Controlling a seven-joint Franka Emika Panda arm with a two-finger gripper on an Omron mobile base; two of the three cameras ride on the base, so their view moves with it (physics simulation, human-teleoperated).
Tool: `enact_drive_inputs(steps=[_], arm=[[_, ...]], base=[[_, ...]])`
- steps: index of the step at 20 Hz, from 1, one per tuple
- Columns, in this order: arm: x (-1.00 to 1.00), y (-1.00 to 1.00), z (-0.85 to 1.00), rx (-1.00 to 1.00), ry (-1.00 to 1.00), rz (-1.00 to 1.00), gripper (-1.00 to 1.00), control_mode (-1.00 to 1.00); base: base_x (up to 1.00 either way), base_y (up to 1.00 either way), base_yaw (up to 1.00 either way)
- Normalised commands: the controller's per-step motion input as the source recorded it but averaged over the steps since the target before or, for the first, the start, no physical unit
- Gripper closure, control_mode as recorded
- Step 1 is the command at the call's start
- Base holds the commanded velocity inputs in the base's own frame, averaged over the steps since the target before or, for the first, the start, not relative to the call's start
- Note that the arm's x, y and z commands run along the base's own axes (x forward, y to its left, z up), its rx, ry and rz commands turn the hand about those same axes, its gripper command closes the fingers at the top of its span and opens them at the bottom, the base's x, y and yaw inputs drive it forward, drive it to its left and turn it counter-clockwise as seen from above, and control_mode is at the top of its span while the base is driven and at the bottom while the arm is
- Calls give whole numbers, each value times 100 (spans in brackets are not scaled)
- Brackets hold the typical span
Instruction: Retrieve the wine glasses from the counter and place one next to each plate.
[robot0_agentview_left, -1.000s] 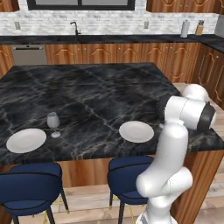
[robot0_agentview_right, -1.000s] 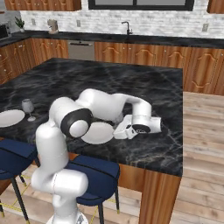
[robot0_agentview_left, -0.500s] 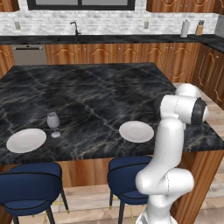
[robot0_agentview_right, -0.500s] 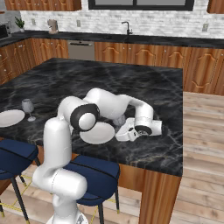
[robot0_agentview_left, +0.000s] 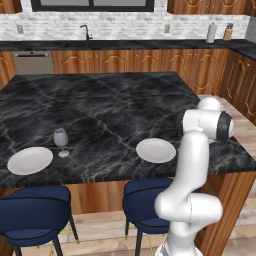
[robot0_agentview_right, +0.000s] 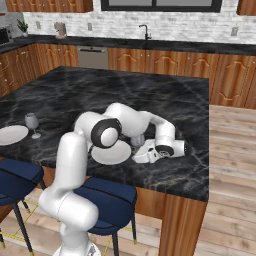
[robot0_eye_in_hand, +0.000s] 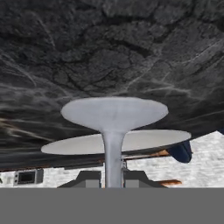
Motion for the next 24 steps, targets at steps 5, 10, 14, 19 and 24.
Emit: enact_drive_inputs(steps=[5,10,14,19,24], arm=[[8,-6,-17,0,0,0,100,-100],[4,-13,-16,0,0,5,100,-100],[6,-1,-18,0,-6,6,100,-100],[-1,0,-20,0,-18,7,100,-100],[3,1,-15,0,-13,3,100,-100]], base=[[0,0,0],[0,0,0],[0,0,0],[0,0,0],[0,0,0]])
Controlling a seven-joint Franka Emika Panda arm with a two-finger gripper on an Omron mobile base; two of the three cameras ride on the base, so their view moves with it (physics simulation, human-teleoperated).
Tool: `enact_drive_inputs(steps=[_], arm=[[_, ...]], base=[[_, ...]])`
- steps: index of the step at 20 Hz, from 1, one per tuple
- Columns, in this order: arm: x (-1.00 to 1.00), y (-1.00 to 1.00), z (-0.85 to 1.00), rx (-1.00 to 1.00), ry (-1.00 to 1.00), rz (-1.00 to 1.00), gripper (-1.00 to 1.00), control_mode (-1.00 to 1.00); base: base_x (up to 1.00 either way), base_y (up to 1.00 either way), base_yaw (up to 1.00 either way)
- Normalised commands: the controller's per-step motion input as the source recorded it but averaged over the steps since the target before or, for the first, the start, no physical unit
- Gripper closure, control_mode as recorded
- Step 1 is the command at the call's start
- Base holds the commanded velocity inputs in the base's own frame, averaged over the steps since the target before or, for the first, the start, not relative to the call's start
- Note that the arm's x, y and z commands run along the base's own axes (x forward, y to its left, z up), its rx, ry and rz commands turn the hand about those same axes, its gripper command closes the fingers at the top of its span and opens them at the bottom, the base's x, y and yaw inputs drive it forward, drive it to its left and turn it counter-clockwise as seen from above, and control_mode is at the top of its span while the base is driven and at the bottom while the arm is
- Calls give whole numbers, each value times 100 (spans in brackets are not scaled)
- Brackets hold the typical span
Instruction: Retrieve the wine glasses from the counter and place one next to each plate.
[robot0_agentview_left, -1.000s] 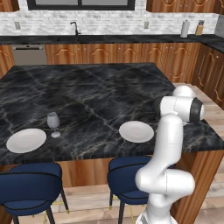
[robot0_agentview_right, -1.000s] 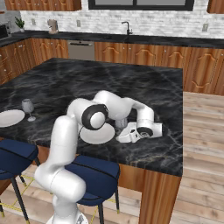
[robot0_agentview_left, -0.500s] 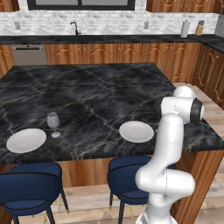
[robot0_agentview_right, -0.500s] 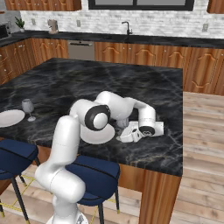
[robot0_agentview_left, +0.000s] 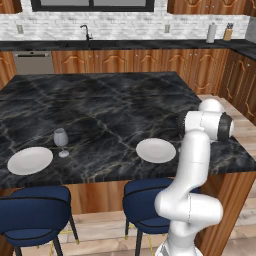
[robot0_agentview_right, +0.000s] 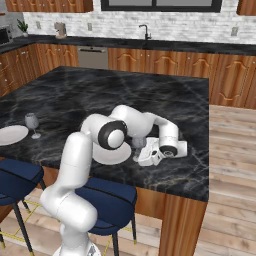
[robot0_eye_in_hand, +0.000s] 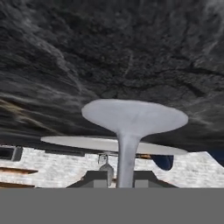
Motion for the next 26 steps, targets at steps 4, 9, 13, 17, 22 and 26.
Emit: enact_drive_inputs(steps=[4,9,13,17,22,26], arm=[[14,2,-16,0,-1,0,-100,-100],[12,-2,0,0,2,0,-100,-100],[-2,-16,0,0,0,0,-100,-100],[-5,-29,12,0,0,-2,-100,-100],[-17,-43,24,-2,0,-8,-100,-100],[-64,-25,54,-6,0,-13,-100,-100]], base=[[0,0,0],[0,0,0],[0,0,0],[0,0,0],[0,0,0],[0,0,0]])
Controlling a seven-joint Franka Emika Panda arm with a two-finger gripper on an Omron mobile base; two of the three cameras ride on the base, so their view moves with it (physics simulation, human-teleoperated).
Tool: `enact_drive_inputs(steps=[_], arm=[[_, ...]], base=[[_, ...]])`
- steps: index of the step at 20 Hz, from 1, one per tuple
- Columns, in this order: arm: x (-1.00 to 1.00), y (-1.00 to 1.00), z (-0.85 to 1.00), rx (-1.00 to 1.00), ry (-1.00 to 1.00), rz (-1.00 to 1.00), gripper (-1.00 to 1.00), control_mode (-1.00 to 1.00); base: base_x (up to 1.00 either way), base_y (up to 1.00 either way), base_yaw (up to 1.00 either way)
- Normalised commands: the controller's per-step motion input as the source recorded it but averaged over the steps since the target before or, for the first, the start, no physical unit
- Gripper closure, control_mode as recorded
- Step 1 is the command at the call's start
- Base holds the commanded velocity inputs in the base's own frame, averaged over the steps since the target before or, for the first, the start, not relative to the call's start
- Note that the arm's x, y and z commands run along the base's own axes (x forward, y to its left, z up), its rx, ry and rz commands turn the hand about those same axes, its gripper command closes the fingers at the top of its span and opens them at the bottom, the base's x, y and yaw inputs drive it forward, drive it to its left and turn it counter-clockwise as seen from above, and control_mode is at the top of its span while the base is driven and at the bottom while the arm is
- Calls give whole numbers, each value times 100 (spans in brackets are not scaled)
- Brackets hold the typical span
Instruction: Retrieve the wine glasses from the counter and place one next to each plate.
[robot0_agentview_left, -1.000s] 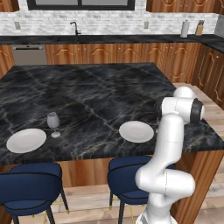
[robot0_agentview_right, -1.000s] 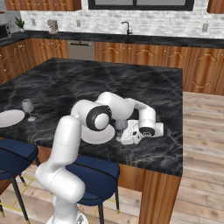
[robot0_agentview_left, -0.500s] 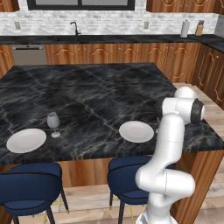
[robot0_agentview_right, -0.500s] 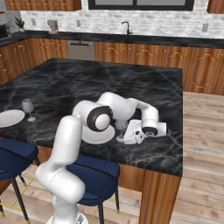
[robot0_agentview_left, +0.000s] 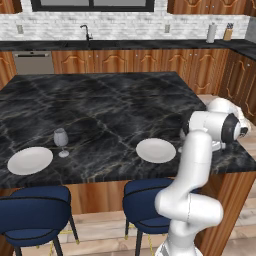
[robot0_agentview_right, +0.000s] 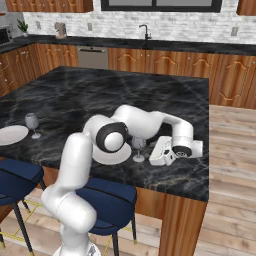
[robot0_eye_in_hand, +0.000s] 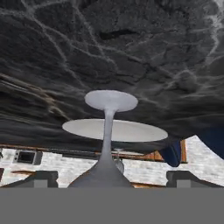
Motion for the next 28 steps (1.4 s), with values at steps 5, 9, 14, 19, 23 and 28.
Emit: enact_drive_inputs(steps=[5,9,14,19,23,28], arm=[[-68,-12,80,-5,-6,-8,-100,-100],[-84,15,100,-6,-27,-2,-100,-100],[-89,22,100,-10,-31,-2,-100,-100],[-100,46,97,-14,-36,0,-100,-100],[-100,62,61,-10,-28,0,-100,-100],[-100,79,54,-7,-33,0,-100,-100]], base=[[0,0,0],[0,0,0],[0,0,0],[0,0,0],[0,0,0],[0,0,0]])
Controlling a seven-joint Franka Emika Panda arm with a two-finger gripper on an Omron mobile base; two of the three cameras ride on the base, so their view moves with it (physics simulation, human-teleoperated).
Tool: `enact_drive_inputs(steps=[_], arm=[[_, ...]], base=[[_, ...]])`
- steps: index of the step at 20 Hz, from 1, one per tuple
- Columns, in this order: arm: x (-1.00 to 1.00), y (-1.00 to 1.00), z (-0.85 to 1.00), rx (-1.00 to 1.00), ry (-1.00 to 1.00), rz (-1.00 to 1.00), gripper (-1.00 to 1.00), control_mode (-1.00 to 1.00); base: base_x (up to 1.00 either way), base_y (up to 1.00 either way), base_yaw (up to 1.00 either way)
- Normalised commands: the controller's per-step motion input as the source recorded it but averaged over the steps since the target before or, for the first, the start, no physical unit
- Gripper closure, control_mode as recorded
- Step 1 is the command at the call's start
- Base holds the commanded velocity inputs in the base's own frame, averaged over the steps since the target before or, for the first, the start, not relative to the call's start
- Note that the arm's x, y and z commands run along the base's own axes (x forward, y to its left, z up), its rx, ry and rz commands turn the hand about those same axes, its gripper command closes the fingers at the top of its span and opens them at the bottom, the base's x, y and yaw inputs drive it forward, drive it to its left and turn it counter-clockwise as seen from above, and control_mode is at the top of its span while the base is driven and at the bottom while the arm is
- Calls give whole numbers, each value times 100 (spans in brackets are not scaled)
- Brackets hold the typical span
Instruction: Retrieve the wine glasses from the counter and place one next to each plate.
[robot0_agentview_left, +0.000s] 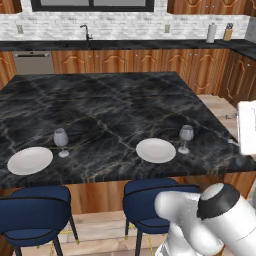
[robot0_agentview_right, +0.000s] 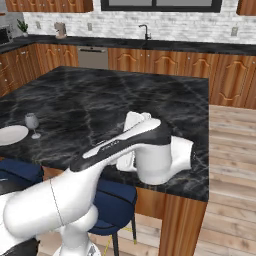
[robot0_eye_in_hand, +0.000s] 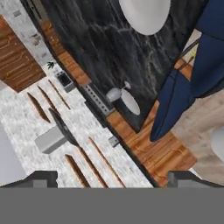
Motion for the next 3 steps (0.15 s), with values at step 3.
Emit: enact_drive_inputs(steps=[3], arm=[[-100,63,60,-5,-41,0,-100,-100]], base=[[0,0,0]])
